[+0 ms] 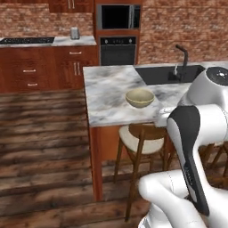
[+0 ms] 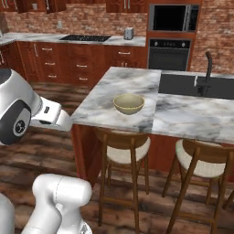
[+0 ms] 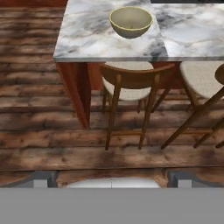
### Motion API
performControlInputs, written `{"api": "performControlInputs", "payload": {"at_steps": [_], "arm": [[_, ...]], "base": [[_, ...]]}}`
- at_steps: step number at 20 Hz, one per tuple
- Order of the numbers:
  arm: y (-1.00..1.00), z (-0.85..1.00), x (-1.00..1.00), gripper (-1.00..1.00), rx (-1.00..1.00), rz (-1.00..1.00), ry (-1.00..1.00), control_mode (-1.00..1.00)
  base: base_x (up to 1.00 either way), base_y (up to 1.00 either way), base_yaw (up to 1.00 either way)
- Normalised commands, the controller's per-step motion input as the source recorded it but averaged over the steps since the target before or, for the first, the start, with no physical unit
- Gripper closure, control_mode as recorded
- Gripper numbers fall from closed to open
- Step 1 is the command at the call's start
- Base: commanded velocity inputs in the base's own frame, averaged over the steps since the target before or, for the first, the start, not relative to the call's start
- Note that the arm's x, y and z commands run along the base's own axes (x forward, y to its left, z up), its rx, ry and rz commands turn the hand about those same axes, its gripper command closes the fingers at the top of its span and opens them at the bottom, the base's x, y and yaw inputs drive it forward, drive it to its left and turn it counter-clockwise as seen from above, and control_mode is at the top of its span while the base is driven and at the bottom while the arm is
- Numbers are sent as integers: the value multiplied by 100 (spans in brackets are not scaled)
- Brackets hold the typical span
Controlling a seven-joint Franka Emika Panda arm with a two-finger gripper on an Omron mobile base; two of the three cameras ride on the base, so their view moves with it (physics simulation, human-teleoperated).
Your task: There is a bowl on the dining counter. Grab a lemon wedge from the fridge and place it in the bowl. Then get the liquor bottle and glass cup from the cabinet and place them next to the bowl.
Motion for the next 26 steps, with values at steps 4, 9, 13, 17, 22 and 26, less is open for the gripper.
{"api": "performControlInputs", "payload": {"at_steps": [4,9,13,17,22,26], "arm": [[0,0,0,-100,0,0,0,100],[0,0,0,-100,0,0,0,100],[0,0,0,-100,0,0,0,100],[0,0,0,-100,0,0,0,100],[0,0,0,-100,0,0,0,100],[0,0,0,-100,0,0,0,100]], "base": [[-39,100,12],[35,98,1],[94,78,0],[100,66,0],[100,53,0],[100,45,0]]}}
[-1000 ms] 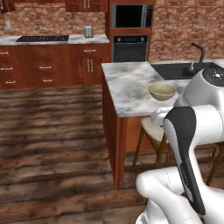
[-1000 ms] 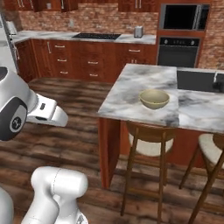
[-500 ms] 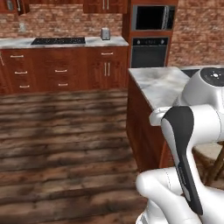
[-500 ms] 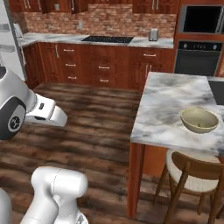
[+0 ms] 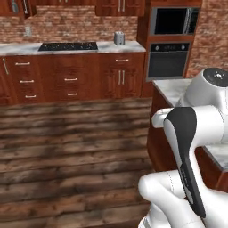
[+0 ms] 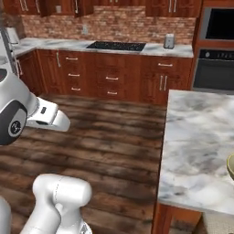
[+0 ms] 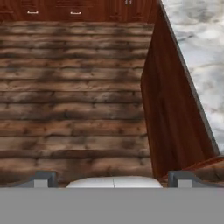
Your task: There is a bowl on the dining counter. Grab a lemon wedge from the fridge and place it in the bowl. Then get the liquor bottle and glass cup from the cabinet and place them next to the bowl.
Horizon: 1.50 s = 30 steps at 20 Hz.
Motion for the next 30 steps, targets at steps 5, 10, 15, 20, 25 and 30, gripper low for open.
{"api": "performControlInputs", "payload": {"at_steps": [5,10,15,20,25,30], "arm": [[0,0,0,-100,0,0,0,100],[0,0,0,-100,0,0,0,100],[0,0,0,-100,0,0,0,100],[0,0,0,-100,0,0,0,100],[0,0,0,-100,0,0,0,100],[0,0,0,-100,0,0,0,100]], "base": [[100,27,0],[100,15,0],[100,19,0],[100,41,0],[100,77,0],[100,85,0]]}}
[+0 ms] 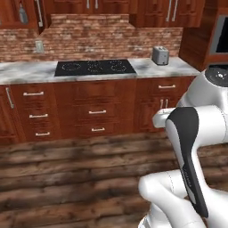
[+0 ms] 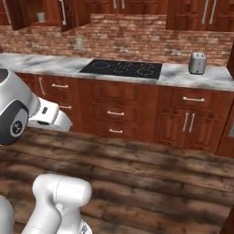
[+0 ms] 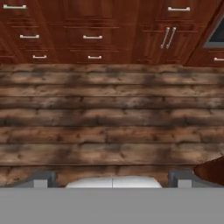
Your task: There is a bowl on the dining counter. Grab a lemon wedge from the fridge and place it in the bowl. Then get the liquor bottle and glass cup from the cabinet and place them next to the bowl.
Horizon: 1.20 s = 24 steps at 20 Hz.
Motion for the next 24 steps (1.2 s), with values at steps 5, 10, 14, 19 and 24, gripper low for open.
{"api": "performControlInputs", "payload": {"at_steps": [5,10,14,19,24], "arm": [[0,0,0,-100,0,0,0,100],[0,0,0,-100,0,0,0,100],[0,0,0,-100,0,0,0,100],[0,0,0,-100,0,0,0,100],[0,0,0,-100,0,0,0,100]], "base": [[100,61,0],[100,23,0],[100,5,2],[100,19,1],[91,51,1]]}}
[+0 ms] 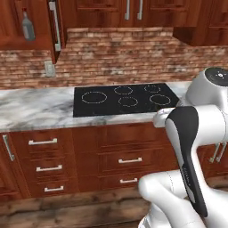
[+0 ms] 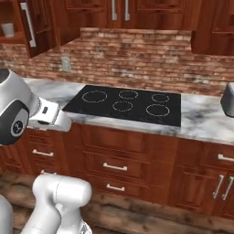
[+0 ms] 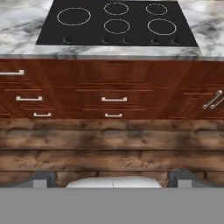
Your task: There is a bowl on the dining counter. Grab a lemon wedge from the fridge and place it in the bowl. Then get the liquor bottle and glass cup from the cabinet and place them next to the bowl.
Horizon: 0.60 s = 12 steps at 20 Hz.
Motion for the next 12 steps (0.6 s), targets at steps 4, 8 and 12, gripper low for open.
{"api": "performControlInputs", "payload": {"at_steps": [4,8,12], "arm": [[0,0,0,-100,0,0,0,100],[0,0,0,-100,0,0,0,100],[0,0,0,-100,0,0,0,100]], "base": [[59,77,0],[18,97,0],[0,100,-1]]}}
